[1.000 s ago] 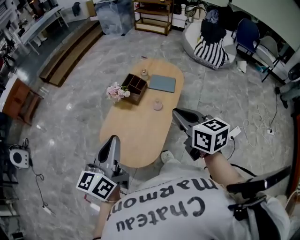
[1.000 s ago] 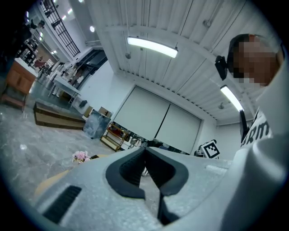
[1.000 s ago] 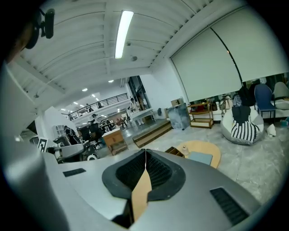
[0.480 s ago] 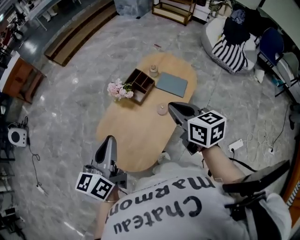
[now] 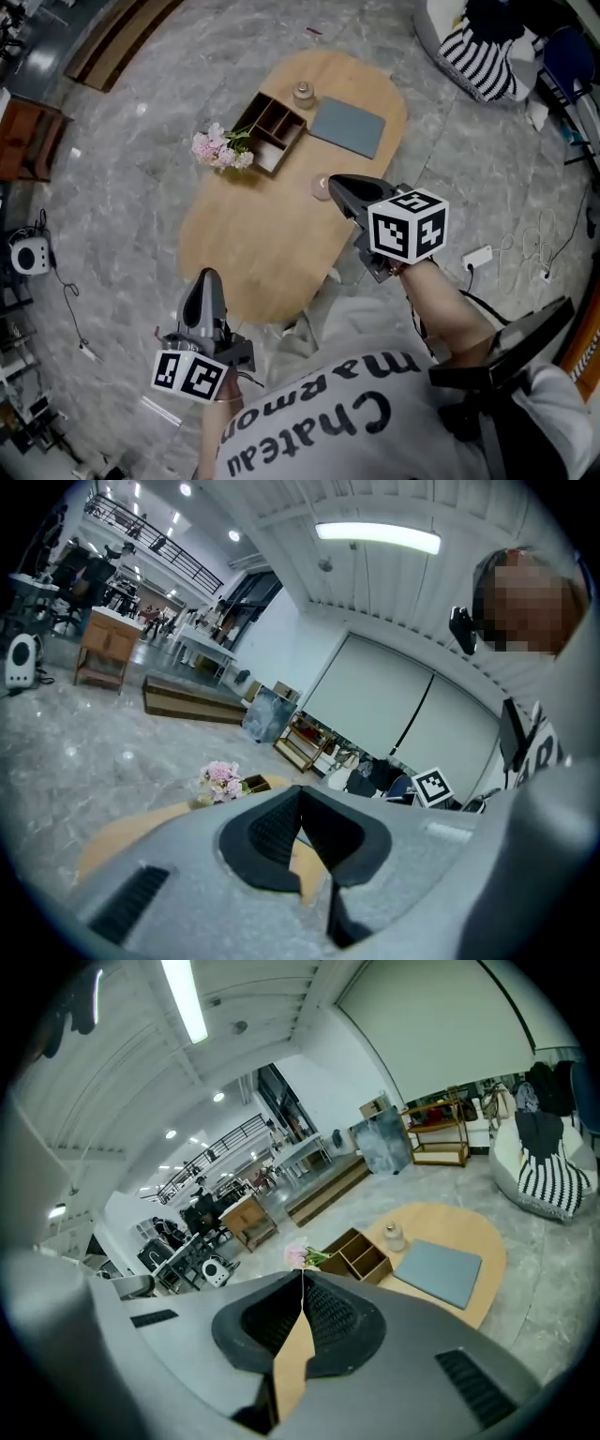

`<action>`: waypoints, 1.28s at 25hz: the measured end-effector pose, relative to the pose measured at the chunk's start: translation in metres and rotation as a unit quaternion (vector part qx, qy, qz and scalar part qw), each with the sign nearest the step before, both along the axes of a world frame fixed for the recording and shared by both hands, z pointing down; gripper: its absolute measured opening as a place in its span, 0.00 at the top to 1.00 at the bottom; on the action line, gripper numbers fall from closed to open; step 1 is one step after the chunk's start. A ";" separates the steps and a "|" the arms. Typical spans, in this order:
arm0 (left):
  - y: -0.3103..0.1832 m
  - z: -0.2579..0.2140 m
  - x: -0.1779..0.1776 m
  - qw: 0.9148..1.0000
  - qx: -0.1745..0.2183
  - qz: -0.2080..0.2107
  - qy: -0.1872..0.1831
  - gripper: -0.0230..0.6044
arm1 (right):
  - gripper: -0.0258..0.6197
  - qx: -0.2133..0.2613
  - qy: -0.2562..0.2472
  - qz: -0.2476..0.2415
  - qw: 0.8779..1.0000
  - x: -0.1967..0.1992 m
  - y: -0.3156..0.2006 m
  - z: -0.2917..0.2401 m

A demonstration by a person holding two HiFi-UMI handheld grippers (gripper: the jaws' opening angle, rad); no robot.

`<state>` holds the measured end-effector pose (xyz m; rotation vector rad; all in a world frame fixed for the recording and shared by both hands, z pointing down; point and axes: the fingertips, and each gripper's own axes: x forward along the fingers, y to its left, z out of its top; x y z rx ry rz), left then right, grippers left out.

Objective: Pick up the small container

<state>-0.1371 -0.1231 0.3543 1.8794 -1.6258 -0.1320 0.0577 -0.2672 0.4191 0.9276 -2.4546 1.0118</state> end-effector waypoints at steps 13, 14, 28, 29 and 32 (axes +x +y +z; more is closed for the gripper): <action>0.025 0.073 -0.030 0.994 -0.095 -0.007 -0.048 0.94 | 0.94 -0.079 0.047 -0.003 0.996 0.002 -0.006 0.137; 0.027 0.079 -0.031 0.994 -0.098 -0.002 -0.056 0.94 | 0.94 -0.079 0.054 -0.001 0.995 0.005 -0.006 0.145; 0.054 0.129 -0.048 0.990 -0.142 -0.017 -0.015 0.94 | 0.94 -0.067 0.136 -0.014 0.988 0.009 -0.009 0.221; 0.055 0.134 -0.048 0.989 -0.146 -0.017 -0.011 0.94 | 0.94 -0.060 0.145 -0.014 0.988 0.009 -0.012 0.225; 0.057 0.146 -0.045 0.988 -0.154 -0.015 0.001 0.94 | 0.92 -0.039 0.160 -0.012 0.986 0.009 -0.023 0.232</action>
